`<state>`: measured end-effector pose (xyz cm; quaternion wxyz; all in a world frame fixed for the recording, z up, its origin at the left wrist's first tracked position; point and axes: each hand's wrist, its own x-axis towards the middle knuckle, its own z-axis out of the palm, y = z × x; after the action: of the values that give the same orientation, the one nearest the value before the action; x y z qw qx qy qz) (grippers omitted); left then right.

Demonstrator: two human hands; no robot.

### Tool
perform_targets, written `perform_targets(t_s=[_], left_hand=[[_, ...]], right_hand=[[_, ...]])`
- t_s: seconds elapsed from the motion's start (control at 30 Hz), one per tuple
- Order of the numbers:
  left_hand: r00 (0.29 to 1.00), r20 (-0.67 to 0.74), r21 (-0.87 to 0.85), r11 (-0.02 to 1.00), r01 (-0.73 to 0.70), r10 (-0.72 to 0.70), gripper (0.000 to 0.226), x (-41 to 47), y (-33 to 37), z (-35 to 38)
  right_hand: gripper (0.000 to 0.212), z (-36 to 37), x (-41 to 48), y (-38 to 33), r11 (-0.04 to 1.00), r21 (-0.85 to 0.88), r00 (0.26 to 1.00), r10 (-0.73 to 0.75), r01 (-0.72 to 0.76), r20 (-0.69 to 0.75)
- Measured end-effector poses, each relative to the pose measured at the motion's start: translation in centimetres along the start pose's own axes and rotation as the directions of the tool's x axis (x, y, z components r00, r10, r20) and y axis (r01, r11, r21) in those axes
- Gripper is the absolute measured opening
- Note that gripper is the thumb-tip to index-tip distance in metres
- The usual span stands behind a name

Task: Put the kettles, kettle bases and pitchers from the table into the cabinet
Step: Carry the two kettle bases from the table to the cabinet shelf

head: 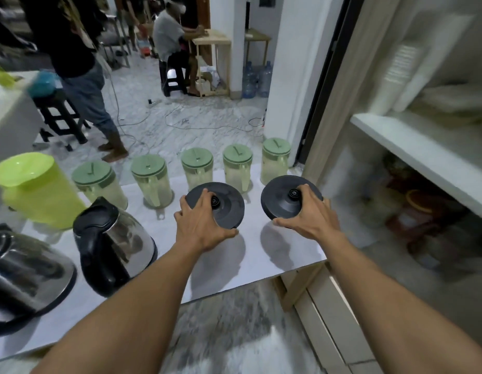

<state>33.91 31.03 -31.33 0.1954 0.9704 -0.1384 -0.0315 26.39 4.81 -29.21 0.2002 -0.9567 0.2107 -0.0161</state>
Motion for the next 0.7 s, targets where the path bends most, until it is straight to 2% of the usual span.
perform_targets(t_s=[0.37, 0.53, 0.7], left_hand=[[0.957, -0.013, -0.064, 0.955, -0.291, 0.291, 0.108, -1.5, 3.8, -9.1], [0.882, -0.033, -0.107, 0.876, -0.47, 0.47, 0.102, -3.9, 7.7, -12.9], [0.784, -0.025, -0.082, 0.78, -0.621, 0.621, 0.108, -6.8, 12.0, -15.8]], right_hand=[[0.102, -11.1, -11.8, -4.2, 0.974, -0.039, 0.96, 0.212, -0.222, -0.186], [0.11, -16.1, -18.8, -4.6, 0.947, -0.031, 0.911, 0.297, -0.319, -0.284], [0.088, -20.1, -26.1, -4.8, 0.912, 0.007, 0.842, 0.381, -0.41, -0.381]])
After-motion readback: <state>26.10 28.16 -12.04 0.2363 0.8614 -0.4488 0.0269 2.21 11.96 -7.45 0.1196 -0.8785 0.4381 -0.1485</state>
